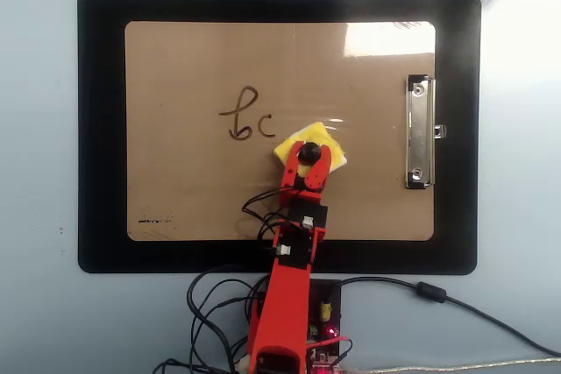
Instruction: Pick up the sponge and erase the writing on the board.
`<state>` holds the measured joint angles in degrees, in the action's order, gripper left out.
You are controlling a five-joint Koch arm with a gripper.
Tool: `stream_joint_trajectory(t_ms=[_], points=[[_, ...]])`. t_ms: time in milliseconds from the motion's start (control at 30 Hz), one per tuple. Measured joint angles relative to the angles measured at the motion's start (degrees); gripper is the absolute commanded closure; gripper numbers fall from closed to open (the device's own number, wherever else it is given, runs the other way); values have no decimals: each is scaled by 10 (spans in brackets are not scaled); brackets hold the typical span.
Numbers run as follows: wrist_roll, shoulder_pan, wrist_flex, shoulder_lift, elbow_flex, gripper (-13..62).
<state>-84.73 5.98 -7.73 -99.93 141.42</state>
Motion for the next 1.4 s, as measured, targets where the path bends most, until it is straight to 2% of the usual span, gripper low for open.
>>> stream_joint_trajectory(t_ms=[67,133,300,467,533,633,700,767,933,1133,1267,1333,1400], points=[[-7,-7,-12,46,-33,574],[-8,-7,-26,43,-22,574],[-8,15,-20,-123,142,574],[-10,-4,-21,-161,165,574],[-32,-64,-20,-128,127,574],[-89,-175,-19,-23,8,574],[-112,-191,-21,62,-69,574],[-119,-174,-23,107,-106,574],[-46,-78,-25,119,-120,574],[-25,-105,-52,264,-273,574],[-26,-109,-28,178,-174,574],[-26,-108,21,83,-82,574],[-34,-118,70,19,-60,574]])
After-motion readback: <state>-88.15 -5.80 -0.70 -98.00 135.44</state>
